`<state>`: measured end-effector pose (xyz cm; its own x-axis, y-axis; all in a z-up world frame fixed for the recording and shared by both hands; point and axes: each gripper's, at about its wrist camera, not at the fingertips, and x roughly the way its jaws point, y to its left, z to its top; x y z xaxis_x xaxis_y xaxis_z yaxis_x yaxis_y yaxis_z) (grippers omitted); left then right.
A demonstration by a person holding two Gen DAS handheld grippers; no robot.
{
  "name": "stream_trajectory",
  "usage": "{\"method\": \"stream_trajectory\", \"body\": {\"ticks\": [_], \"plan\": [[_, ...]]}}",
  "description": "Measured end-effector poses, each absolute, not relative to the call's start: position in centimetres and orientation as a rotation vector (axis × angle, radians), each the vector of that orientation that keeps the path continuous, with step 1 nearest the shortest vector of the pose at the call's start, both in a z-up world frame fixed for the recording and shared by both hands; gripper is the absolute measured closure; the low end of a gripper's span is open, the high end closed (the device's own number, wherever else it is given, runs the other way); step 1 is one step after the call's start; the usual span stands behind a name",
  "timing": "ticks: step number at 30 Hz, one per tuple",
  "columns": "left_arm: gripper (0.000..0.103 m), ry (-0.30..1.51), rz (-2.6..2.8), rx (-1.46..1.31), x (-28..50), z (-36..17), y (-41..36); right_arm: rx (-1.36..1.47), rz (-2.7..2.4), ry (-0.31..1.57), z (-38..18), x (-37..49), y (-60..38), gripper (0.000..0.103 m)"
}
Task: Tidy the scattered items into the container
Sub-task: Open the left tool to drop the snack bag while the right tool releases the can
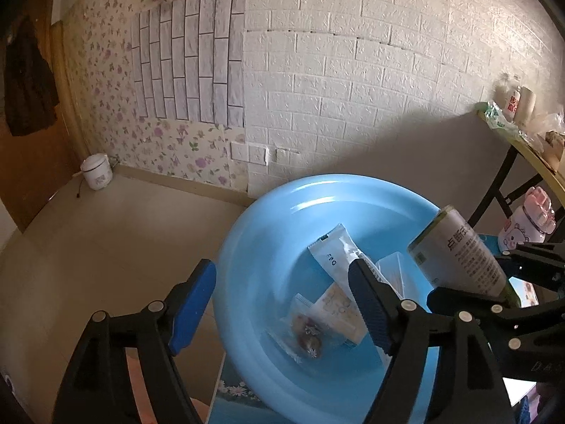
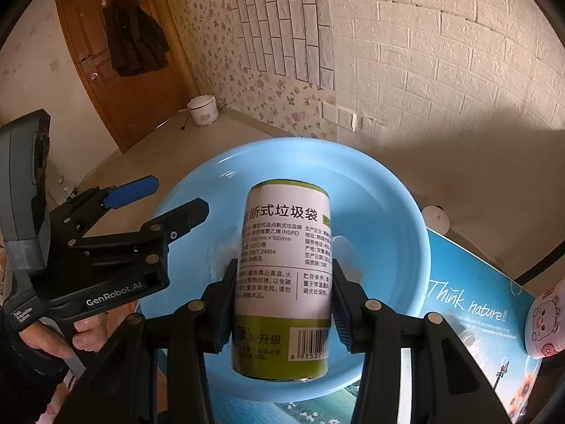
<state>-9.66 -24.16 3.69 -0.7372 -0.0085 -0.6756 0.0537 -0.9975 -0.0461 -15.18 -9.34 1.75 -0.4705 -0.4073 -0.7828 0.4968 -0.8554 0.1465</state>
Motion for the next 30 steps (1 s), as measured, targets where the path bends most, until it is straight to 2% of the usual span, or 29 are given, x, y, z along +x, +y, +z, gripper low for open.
{"method": "stream_trajectory", "body": {"ticks": [8, 30], "plan": [[0.017, 0.108, -2.889, 1.090, -9.0, 4.3, -24.9, 1.206, -2.318, 0.143, 1.1, -15.5, -9.4, 0.055], [0.015, 0.135, -2.855, 1.058, -7.5, 5.2, -25.7, 1.180, -2.330, 0.126, 1.6, -15.5, -9.8, 0.053]]}}
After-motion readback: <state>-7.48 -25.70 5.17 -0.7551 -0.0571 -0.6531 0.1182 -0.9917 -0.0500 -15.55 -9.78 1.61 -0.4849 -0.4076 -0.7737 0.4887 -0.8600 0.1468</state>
